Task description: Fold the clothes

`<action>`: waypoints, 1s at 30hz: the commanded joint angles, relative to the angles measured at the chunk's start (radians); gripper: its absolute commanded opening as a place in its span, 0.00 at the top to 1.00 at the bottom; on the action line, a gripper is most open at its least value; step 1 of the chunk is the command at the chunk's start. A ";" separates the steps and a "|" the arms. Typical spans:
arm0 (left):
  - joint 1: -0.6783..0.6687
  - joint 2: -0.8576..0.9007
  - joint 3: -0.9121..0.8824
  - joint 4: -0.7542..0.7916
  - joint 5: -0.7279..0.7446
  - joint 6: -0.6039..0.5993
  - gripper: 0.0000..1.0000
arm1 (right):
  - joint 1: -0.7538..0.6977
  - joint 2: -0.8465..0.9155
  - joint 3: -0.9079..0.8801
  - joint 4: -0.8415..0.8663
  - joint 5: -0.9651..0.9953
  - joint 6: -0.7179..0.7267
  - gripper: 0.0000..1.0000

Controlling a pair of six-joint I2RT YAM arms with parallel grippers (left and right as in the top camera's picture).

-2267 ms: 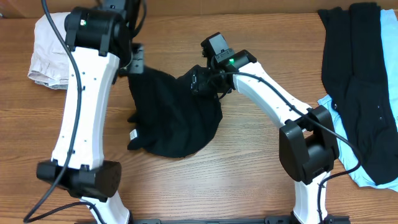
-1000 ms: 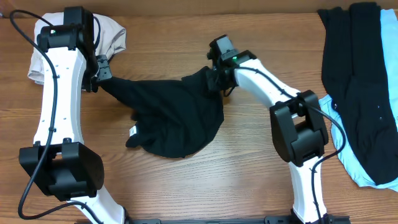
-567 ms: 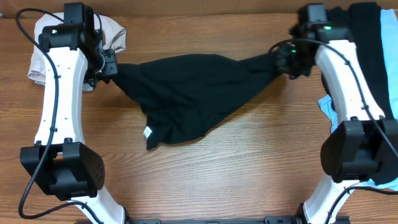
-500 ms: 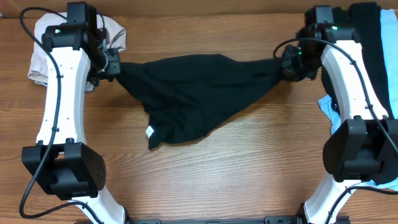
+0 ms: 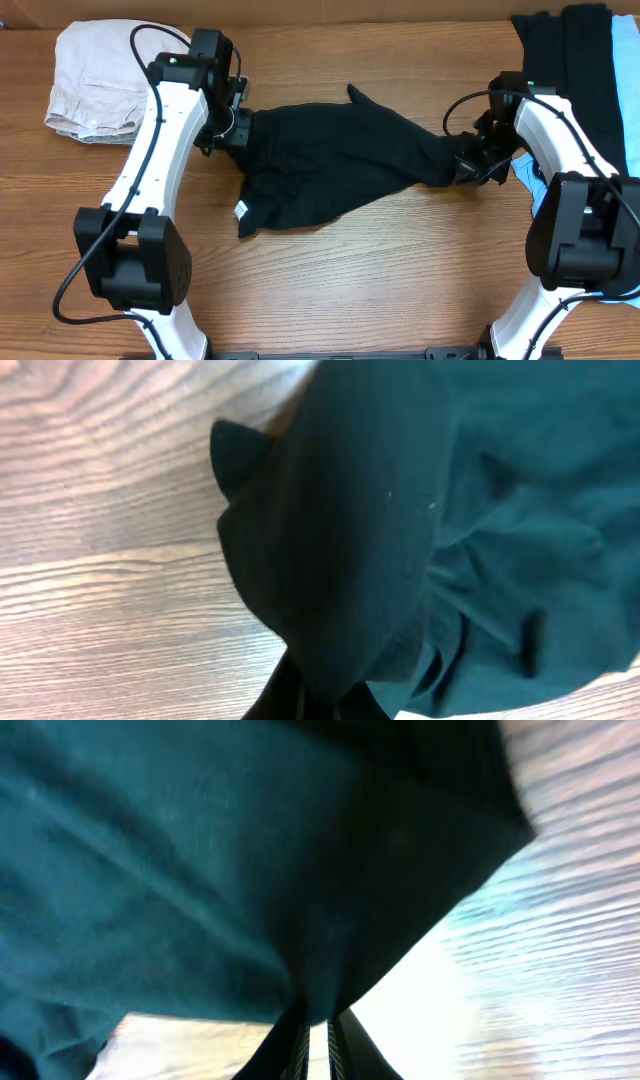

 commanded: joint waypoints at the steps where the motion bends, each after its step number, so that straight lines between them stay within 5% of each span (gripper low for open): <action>1: 0.003 0.024 -0.024 0.000 -0.009 0.019 0.96 | -0.001 -0.042 -0.002 -0.040 -0.106 -0.068 0.89; 13: 0.003 0.024 -0.024 0.003 -0.015 0.019 0.96 | -0.001 -0.351 -0.011 -0.143 -0.054 -0.068 0.82; 21: 0.003 0.024 -0.024 0.033 -0.006 0.018 0.96 | 0.117 -0.358 -0.011 0.243 -0.052 -0.136 0.16; 26: 0.003 0.024 -0.024 0.039 -0.007 0.018 0.96 | 0.204 -0.261 -0.011 0.433 0.014 -0.162 0.00; 30: 0.003 0.024 -0.024 0.052 -0.007 0.018 0.96 | 0.227 -0.167 -0.011 0.496 0.063 -0.177 0.00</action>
